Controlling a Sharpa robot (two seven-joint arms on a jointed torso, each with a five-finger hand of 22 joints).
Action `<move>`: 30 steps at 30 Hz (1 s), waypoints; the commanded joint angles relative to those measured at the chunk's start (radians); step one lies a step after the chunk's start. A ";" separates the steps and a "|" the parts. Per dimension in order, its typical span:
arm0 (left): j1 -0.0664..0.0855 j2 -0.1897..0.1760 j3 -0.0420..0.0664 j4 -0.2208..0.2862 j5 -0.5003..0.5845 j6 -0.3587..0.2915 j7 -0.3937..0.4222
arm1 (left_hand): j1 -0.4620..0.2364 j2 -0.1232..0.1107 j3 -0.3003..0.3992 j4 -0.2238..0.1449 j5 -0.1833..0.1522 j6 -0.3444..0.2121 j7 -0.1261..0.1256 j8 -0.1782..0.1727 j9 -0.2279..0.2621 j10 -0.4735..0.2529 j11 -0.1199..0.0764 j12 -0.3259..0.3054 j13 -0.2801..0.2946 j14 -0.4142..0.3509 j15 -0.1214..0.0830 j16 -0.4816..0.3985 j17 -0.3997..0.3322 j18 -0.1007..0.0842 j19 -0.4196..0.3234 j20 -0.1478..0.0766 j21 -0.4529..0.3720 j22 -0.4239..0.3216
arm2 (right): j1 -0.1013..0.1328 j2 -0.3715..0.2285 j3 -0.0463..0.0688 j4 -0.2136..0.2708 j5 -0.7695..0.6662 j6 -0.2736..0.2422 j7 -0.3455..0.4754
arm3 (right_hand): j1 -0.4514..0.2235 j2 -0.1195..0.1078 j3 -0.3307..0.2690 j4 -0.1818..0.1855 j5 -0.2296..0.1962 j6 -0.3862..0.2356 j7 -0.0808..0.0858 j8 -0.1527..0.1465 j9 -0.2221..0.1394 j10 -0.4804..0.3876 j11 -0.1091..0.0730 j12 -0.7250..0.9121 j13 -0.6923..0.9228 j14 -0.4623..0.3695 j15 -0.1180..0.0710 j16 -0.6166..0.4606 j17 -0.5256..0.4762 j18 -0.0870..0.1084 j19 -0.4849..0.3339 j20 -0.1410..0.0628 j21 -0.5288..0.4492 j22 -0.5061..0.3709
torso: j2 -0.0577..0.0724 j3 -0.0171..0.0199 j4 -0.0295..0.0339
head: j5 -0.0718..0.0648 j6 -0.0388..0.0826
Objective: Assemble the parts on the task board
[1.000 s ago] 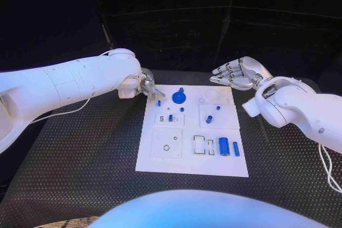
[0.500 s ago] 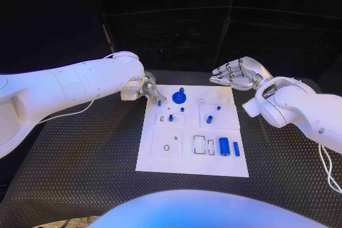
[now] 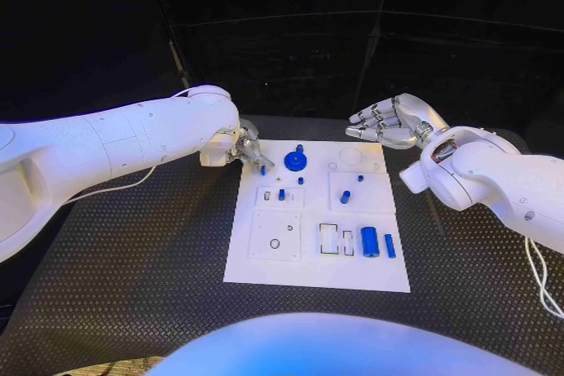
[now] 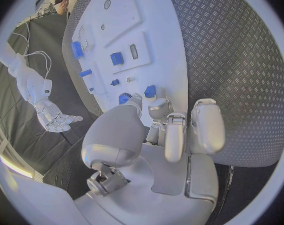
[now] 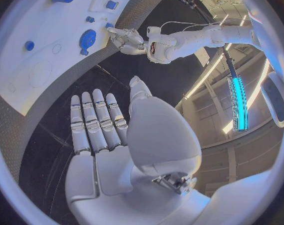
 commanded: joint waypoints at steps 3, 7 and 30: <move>0.001 0.003 0.000 -0.001 -0.004 0.009 -0.006 | 0.022 0.007 0.000 -0.015 0.003 0.010 -0.002 -0.003 -0.005 -0.008 0.002 -0.005 -0.001 0.106 0.006 0.003 0.263 -0.003 -0.002 0.004 -0.005 -0.002 | 0.002 0.001 0.001 0.002 0.004 0.008 0.003 | -0.001 0.013 0.004 -0.002 0.004 -0.003 0.047 -0.002 0.000 -0.003 -0.001 -0.003 -0.001 -0.009 0.001 -0.006 -0.001 -0.013 -0.009 0.000 -0.004 0.001 | 0.000 0.0001 -0.0011 | 0.001 0.000; 0.000 0.006 0.000 0.000 -0.004 -0.002 -0.005 | 0.045 0.023 0.007 -0.031 0.002 0.016 -0.003 -0.001 -0.010 -0.009 0.001 -0.004 -0.003 0.106 0.005 0.003 0.263 -0.003 -0.003 0.003 -0.007 -0.003 | 0.002 0.003 0.001 0.001 0.004 0.008 0.002 | 0.000 0.013 0.004 -0.002 0.004 -0.003 0.048 -0.001 0.000 -0.003 -0.001 -0.002 -0.001 -0.009 0.001 -0.006 -0.002 -0.013 -0.009 0.000 -0.005 0.001 | 0.001 0.0003 -0.0003 | 0.000 0.000; -0.003 0.004 0.000 0.012 0.013 -0.054 0.003 | 0.188 0.077 0.071 -0.161 0.000 0.049 -0.028 0.063 0.009 -0.011 -0.019 -0.004 -0.008 0.106 -0.008 0.003 0.263 -0.001 -0.005 -0.006 -0.013 -0.003 | 0.002 0.009 0.001 -0.003 0.006 0.015 0.000 | 0.004 0.018 0.008 -0.005 0.006 -0.002 0.051 0.000 0.001 -0.004 0.001 -0.002 -0.001 -0.010 0.002 -0.006 -0.004 -0.014 -0.009 0.000 -0.008 0.001 | 0.000 -0.0001 0.0000 | 0.007 0.000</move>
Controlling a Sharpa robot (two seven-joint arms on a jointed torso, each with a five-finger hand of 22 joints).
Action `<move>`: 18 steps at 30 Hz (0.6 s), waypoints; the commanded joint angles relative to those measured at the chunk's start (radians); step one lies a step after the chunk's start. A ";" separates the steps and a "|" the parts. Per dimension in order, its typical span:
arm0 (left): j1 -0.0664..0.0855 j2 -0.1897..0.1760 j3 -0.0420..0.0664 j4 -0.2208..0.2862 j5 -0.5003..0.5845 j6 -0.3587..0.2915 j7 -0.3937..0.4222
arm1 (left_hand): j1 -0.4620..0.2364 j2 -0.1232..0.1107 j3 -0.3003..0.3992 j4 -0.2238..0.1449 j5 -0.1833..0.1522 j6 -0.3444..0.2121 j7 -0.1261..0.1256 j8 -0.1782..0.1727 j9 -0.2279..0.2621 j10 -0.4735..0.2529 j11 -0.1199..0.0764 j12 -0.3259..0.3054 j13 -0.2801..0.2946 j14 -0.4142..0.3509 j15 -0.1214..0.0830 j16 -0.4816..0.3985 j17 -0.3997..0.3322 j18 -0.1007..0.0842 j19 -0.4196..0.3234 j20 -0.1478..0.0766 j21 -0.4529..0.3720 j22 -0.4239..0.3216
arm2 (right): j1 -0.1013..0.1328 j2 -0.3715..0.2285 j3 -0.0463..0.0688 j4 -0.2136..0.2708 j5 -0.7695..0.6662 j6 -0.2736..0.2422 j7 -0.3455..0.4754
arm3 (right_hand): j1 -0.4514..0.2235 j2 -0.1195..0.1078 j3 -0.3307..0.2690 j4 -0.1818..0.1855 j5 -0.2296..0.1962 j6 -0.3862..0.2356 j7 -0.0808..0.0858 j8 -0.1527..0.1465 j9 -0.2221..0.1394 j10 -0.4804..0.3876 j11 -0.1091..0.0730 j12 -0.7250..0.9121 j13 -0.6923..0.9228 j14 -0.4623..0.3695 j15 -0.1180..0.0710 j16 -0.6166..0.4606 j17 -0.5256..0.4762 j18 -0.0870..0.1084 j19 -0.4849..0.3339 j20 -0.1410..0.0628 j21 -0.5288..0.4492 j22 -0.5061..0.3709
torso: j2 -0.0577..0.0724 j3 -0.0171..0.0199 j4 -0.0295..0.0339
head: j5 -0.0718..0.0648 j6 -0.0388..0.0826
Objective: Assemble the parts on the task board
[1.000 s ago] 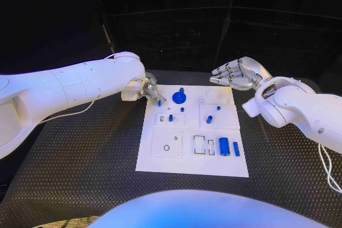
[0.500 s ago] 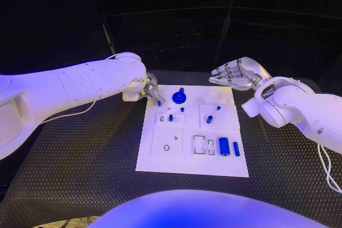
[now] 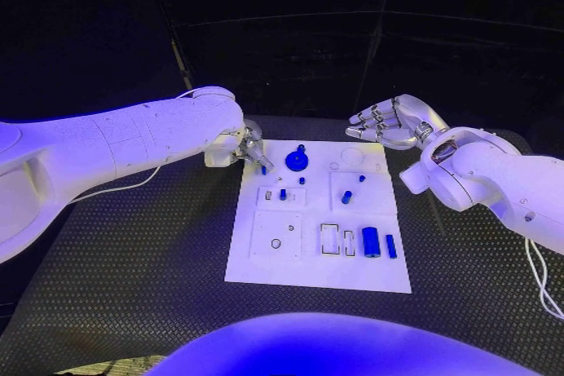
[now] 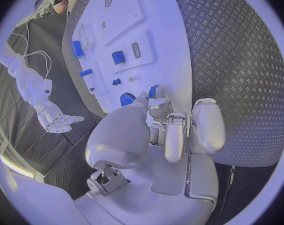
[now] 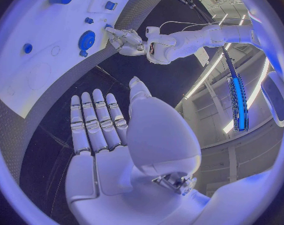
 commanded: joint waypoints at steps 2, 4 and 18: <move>-0.001 -0.005 0.000 0.009 0.032 -0.057 0.009 | 0.053 0.018 0.035 -0.048 0.000 0.017 -0.013 0.039 0.025 0.006 -0.020 0.000 0.007 0.106 -0.014 0.003 0.263 -0.002 -0.002 -0.009 -0.005 0.004 | 0.002 0.001 0.001 0.000 0.003 0.010 0.002 | 0.003 0.009 0.006 -0.003 0.006 -0.002 0.051 0.000 0.001 -0.004 0.001 -0.002 -0.001 -0.007 -0.002 -0.006 -0.001 -0.014 -0.009 0.000 -0.004 0.001 | 0.000 0.0000 0.0001 | 0.001 0.000; -0.001 -0.009 0.000 0.013 0.045 -0.079 0.015 | 0.070 0.024 0.053 -0.067 -0.003 0.011 -0.018 0.059 0.040 0.010 -0.026 0.001 0.011 0.106 -0.020 0.003 0.263 -0.002 -0.002 -0.015 -0.004 0.005 | 0.002 0.002 0.001 -0.001 0.003 0.012 0.001 | 0.004 0.010 0.007 -0.003 0.007 -0.002 0.052 0.000 0.000 -0.004 0.001 -0.002 -0.001 -0.007 -0.002 -0.006 -0.001 -0.014 -0.009 0.000 -0.005 0.001 | 0.000 -0.0002 0.0001 | 0.001 0.000; -0.003 -0.063 0.001 0.076 0.115 -0.166 0.024 | 0.058 0.021 0.096 -0.091 -0.003 -0.024 -0.023 0.109 0.083 0.014 -0.030 -0.002 0.010 0.106 -0.026 0.003 0.263 -0.003 -0.002 -0.026 -0.007 0.006 | 0.002 0.003 0.001 -0.006 0.003 0.017 -0.001 | 0.005 0.011 0.007 -0.004 0.009 -0.002 0.052 0.000 0.000 -0.004 0.001 -0.002 -0.001 -0.007 -0.002 -0.006 -0.002 -0.014 -0.009 0.000 -0.005 0.002 | -0.001 0.0014 0.0022 | 0.004 0.000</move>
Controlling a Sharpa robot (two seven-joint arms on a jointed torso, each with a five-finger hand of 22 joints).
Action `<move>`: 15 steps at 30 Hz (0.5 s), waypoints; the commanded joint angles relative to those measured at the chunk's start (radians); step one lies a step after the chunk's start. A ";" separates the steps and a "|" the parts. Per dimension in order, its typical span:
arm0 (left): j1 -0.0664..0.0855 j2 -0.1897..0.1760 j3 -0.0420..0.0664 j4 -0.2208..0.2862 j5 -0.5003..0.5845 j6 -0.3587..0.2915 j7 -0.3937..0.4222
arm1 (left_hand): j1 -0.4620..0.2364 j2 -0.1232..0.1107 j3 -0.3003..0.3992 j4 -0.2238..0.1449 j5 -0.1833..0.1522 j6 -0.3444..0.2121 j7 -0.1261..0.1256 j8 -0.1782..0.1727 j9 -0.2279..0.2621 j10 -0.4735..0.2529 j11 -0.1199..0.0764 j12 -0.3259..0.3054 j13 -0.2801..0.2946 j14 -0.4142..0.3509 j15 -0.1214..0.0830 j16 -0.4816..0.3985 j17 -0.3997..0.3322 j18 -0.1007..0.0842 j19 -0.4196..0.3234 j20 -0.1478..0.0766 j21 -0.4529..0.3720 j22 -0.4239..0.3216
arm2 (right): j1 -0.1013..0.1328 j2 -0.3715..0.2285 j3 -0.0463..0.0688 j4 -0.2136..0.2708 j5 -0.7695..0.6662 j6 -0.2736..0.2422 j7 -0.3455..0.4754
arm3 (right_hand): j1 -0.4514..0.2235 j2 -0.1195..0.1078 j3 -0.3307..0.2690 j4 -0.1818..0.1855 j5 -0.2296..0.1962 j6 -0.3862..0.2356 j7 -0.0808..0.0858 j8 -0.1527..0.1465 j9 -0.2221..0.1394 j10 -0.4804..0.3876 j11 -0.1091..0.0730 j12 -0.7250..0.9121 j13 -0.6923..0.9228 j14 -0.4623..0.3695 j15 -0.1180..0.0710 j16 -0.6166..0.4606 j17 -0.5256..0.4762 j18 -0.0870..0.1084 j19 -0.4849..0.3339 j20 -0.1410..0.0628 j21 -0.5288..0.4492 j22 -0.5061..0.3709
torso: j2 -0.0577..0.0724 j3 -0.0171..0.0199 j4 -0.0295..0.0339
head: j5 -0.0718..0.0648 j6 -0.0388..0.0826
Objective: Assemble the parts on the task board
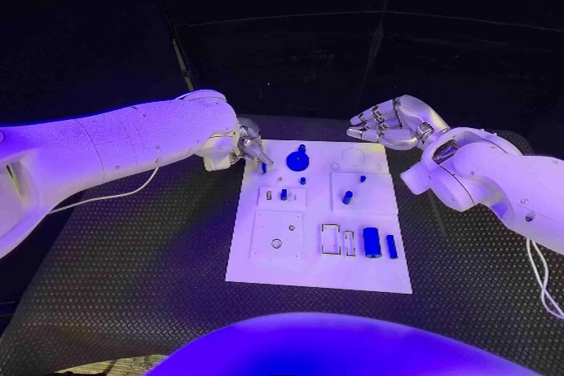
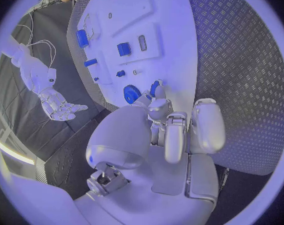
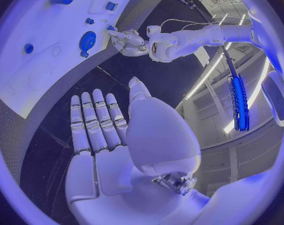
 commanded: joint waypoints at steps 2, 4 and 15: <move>0.001 -0.026 0.001 0.040 0.040 -0.069 0.014 | 0.001 0.001 0.042 -0.033 0.005 -0.013 -0.006 0.008 0.004 0.001 -0.006 -0.001 0.000 0.105 -0.007 0.003 0.263 -0.003 0.000 -0.007 -0.006 0.002 | 0.002 0.001 0.001 -0.002 0.003 0.009 0.003 | 0.001 0.007 0.005 -0.001 0.004 -0.002 0.052 0.000 0.000 -0.004 0.001 -0.002 -0.001 -0.007 -0.002 -0.006 -0.001 -0.014 -0.009 0.000 -0.005 0.002 | -0.001 0.0009 0.0010 | 0.001 0.000; 0.001 -0.043 0.001 0.065 0.041 -0.085 0.016 | 0.001 0.001 0.046 -0.035 0.005 -0.015 -0.007 0.010 0.006 0.001 -0.006 -0.001 0.000 0.105 -0.008 0.003 0.263 -0.003 0.000 -0.007 -0.006 0.002 | 0.002 0.001 0.001 -0.003 0.003 0.010 0.003 | 0.001 0.007 0.005 -0.001 0.004 -0.002 0.052 0.000 0.000 -0.004 0.001 -0.002 -0.001 -0.007 -0.002 -0.006 -0.001 -0.014 -0.009 0.000 -0.005 0.002 | -0.001 0.0007 0.0009 | 0.003 0.000; -0.014 -0.147 0.000 0.243 0.011 -0.214 0.072 | -0.001 -0.021 0.108 -0.065 0.005 -0.030 -0.009 0.027 0.020 0.003 -0.009 -0.007 -0.004 0.105 -0.011 0.003 0.263 -0.004 0.003 -0.010 -0.004 0.009 | 0.002 -0.002 0.001 -0.007 0.003 0.013 0.002 | 0.001 0.007 0.005 -0.001 0.004 -0.002 0.052 0.000 0.000 -0.004 0.001 -0.002 -0.001 -0.007 -0.002 -0.006 -0.001 -0.014 -0.009 0.000 -0.005 0.002 | -0.002 0.0021 0.0032 | 0.006 0.000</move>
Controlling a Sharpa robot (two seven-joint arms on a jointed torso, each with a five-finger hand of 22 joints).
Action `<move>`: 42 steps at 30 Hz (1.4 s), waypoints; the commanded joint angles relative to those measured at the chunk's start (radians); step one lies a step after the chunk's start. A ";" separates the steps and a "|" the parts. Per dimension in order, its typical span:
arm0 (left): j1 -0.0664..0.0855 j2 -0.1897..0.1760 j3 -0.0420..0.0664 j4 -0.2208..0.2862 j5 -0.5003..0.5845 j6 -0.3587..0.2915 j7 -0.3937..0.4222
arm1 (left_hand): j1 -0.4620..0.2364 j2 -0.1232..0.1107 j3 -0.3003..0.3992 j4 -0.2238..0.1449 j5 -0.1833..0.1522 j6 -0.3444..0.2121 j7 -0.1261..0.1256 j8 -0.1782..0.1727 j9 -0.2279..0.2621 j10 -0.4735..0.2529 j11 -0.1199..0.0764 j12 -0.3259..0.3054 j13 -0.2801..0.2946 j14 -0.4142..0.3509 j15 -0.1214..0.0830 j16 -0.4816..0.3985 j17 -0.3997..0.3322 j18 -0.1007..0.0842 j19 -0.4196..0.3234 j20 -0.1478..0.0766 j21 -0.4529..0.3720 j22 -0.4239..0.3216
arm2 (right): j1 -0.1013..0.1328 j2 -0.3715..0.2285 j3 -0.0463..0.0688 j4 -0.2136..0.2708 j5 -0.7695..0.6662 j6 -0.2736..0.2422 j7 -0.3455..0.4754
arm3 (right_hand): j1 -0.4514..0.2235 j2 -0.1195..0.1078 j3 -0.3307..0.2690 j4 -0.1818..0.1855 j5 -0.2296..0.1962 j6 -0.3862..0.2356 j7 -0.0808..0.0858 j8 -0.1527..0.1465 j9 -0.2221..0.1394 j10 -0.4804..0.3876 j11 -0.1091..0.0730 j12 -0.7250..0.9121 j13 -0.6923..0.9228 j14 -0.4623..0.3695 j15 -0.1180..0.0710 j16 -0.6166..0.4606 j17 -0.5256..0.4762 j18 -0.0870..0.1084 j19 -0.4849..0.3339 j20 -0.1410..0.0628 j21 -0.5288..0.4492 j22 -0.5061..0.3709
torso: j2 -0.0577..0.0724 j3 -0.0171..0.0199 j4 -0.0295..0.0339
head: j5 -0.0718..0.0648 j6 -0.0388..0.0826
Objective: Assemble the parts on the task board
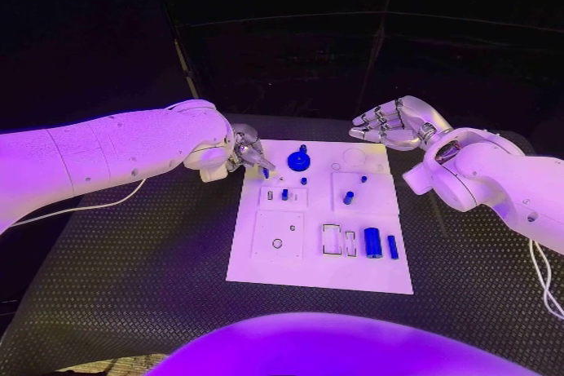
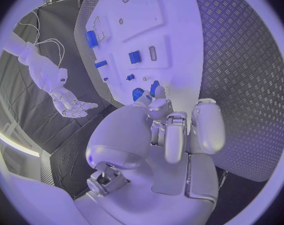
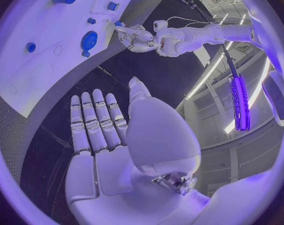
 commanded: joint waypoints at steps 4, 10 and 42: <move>-0.023 -0.053 -0.001 0.097 -0.072 -0.183 0.109 | -0.011 -0.035 0.126 -0.086 0.004 -0.020 -0.012 0.010 0.006 0.006 -0.009 -0.004 0.000 0.102 -0.008 0.003 0.263 -0.006 0.004 -0.008 0.001 0.011 | 0.002 -0.001 0.001 0.000 0.002 0.009 0.004 | 0.001 0.007 0.005 -0.002 0.005 -0.002 0.052 0.000 0.000 -0.005 0.002 -0.002 -0.001 -0.007 -0.001 -0.006 -0.001 -0.014 -0.008 0.000 -0.006 0.002 | -0.004 0.0025 0.0068 | -0.001 0.000; -0.060 -0.095 -0.002 0.168 -0.139 -0.324 0.186 | -0.018 -0.061 0.177 -0.096 0.004 -0.019 -0.013 0.012 0.006 0.011 -0.011 -0.005 0.000 0.102 -0.010 0.003 0.263 -0.007 0.008 -0.009 0.006 0.019 | 0.002 -0.004 0.000 -0.001 0.004 0.010 0.004 | 0.001 0.007 0.005 -0.002 0.005 -0.002 0.052 0.000 0.000 -0.005 0.002 -0.002 -0.001 -0.007 -0.001 -0.006 -0.001 -0.014 -0.008 0.000 -0.006 0.002 | -0.008 0.0038 0.0111 | -0.004 0.000; -0.195 -0.152 -0.003 0.245 -0.293 -0.554 0.297 | -0.096 -0.189 0.464 -0.093 0.004 -0.008 -0.013 0.026 0.007 0.028 -0.013 -0.014 -0.005 0.102 -0.012 0.003 0.263 -0.011 0.018 -0.012 0.018 0.044 | 0.001 -0.016 -0.007 -0.002 0.010 0.015 0.004 | 0.000 0.007 0.005 -0.002 0.006 -0.002 0.052 0.000 0.000 -0.005 0.002 -0.002 -0.001 -0.008 -0.001 -0.006 -0.002 -0.014 -0.008 0.000 -0.007 0.002 | -0.006 0.0037 0.0097 | 0.006 0.000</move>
